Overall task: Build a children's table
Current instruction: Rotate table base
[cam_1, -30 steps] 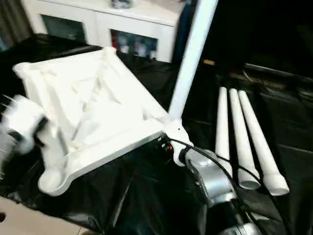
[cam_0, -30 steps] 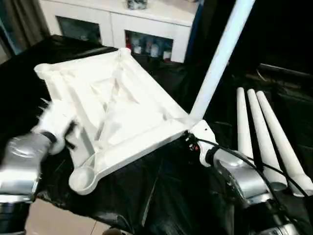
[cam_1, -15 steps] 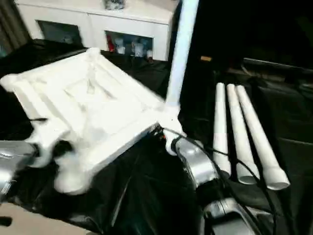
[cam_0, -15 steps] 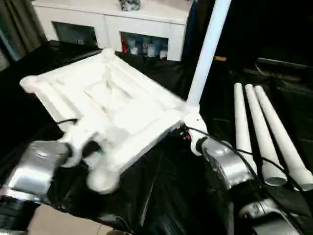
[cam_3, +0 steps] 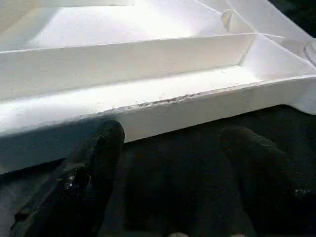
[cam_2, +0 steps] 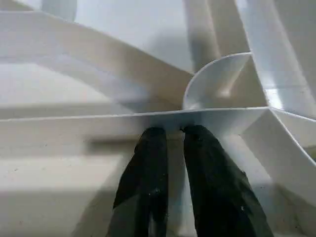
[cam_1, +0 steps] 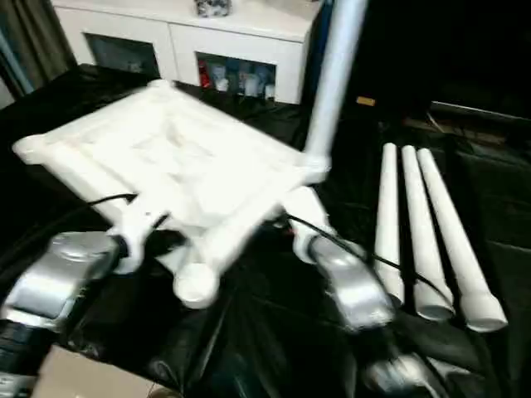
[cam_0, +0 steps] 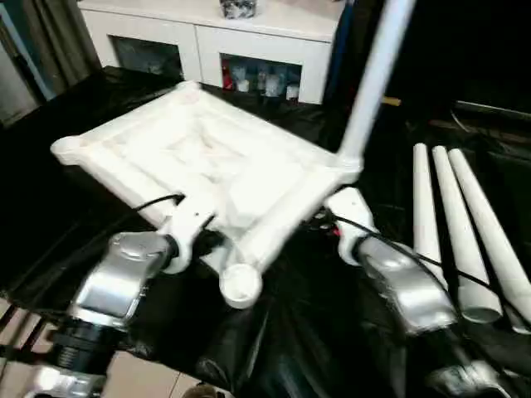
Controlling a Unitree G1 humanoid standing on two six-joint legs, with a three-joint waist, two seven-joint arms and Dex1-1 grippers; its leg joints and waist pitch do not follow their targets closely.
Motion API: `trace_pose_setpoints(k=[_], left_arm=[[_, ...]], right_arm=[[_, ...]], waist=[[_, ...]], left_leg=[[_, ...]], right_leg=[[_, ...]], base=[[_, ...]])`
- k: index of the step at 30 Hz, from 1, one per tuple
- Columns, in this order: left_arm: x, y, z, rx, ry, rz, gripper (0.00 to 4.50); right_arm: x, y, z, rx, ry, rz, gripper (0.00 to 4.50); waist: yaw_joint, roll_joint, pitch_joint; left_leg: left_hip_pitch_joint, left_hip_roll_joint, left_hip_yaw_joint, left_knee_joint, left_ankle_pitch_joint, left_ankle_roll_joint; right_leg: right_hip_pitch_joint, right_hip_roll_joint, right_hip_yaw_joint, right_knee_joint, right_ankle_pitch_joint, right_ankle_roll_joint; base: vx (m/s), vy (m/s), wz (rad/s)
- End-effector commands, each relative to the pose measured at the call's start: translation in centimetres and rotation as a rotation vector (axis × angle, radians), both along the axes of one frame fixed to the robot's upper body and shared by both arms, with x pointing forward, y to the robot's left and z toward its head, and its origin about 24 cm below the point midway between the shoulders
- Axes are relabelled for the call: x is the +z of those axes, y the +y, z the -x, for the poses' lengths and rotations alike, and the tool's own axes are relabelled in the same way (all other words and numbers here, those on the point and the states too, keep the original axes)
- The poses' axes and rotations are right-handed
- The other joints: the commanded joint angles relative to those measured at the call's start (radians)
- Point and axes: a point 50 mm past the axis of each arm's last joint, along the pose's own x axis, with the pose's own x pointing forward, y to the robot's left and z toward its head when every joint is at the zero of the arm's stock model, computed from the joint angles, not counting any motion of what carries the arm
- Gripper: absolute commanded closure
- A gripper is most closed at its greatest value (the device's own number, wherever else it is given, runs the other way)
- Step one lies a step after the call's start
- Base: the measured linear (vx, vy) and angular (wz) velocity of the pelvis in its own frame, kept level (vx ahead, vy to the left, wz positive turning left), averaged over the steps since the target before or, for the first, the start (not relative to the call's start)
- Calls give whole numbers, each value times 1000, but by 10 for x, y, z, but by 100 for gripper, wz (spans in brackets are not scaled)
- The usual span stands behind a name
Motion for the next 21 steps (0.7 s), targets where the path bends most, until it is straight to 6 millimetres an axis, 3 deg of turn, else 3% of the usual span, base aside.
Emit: trace_pose_setpoints(k=[1,2,3,6,10,12,14,15,21], left_arm=[[-3,-30,9,-141,10,65,373],[-3,-31,9,-141,11,65,373],[-7,-33,11,-152,22,61,373],[-5,-30,7,-124,-11,38,373],[3,-19,-1,-65,-68,12,373],[9,-9,-4,-31,-96,-22,353],[14,2,-6,1,-119,-50,344],[20,10,-7,15,-132,-61,338],[40,24,-9,0,-153,-75,292]], right_arm=[[18,-6,-1,-22,-48,3,85],[19,-7,0,-23,-49,3,85],[25,-12,1,-41,-53,9,85],[33,-20,3,-68,-49,4,85],[23,-19,4,-50,-21,21,85],[18,-14,5,-48,-9,27,85],[19,-12,4,-49,-24,36,85],[23,-11,2,-65,-53,26,85],[41,-19,-4,-109,-103,1,85]], waist=[[-9,4,-68],[-9,0,-68],[-13,5,-67],[-18,5,-67],[-18,0,-67],[-20,-17,-66],[-17,-9,-67],[-18,-16,-66],[-23,-5,-65]], left_leg=[[9,23,-4,-62,-92,12],[9,22,-5,-61,-86,16],[6,20,-6,-61,-85,18],[7,21,-6,-61,-104,19],[7,21,-5,-61,-111,19],[5,21,-4,-62,-98,25],[5,21,-6,-61,-94,24],[3,21,-5,-61,-88,24],[8,21,-7,-62,-85,11]], right_leg=[[51,-65,53,-65,-78,-164],[53,-64,53,-64,-70,-162],[54,-64,53,-64,-74,-161],[54,-65,52,-70,-120,-148],[51,-67,52,-74,-154,-147],[52,-67,50,-73,-152,-148],[51,-68,50,-70,-157,-148],[51,-68,50,-70,-155,-143],[48,-64,49,-64,-133,-145]], base=[[0,0,0],[0,0,0],[0,0,0],[0,0,0],[0,0,0],[0,0,0],[0,0,0],[0,0,0],[0,0,0]])
